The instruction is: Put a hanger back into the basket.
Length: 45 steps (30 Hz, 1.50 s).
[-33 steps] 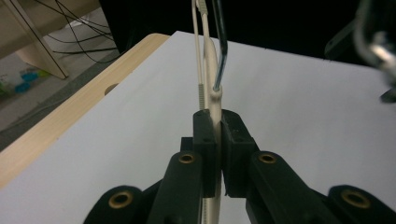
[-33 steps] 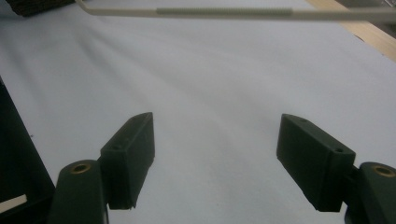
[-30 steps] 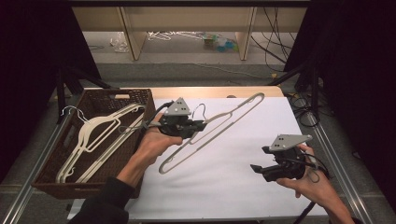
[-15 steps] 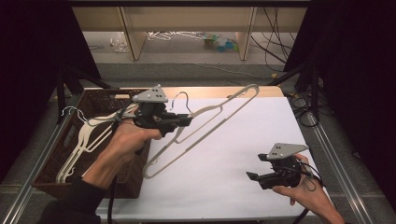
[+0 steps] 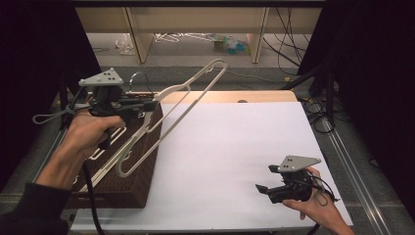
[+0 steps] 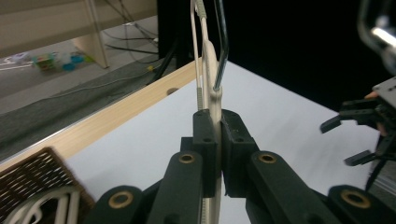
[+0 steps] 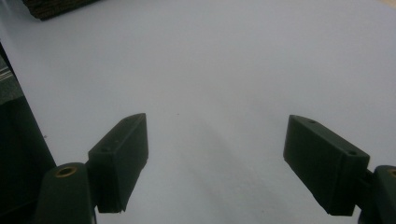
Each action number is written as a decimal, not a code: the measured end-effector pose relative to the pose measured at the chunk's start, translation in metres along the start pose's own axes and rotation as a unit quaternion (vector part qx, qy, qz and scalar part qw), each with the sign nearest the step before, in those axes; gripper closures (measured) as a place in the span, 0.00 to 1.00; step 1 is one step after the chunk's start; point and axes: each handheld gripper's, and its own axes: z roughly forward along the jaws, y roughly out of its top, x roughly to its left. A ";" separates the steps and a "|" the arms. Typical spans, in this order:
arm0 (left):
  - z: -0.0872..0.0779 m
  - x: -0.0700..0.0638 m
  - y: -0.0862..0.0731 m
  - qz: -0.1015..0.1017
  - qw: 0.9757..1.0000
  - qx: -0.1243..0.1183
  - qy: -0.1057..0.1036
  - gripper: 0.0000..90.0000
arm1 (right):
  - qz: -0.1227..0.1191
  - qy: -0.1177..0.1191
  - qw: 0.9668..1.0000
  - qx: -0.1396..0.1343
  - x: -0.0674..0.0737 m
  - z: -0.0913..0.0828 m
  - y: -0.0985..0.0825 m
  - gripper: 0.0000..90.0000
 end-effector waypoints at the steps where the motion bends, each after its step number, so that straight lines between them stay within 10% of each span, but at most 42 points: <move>1: -0.003 0.004 -0.001 0.002 1.000 0.004 0.006 0.95 | 0.000 0.001 1.000 0.004 0.000 0.000 0.000 0.25; 14: -0.038 0.065 -0.047 -0.008 0.995 0.024 0.096 0.95 | 0.000 0.003 1.000 0.010 -0.001 0.002 -0.003 0.25; 45: -0.050 0.115 -0.132 -0.046 0.986 0.105 0.122 0.95 | 0.002 0.003 1.000 0.021 0.000 0.004 -0.006 0.25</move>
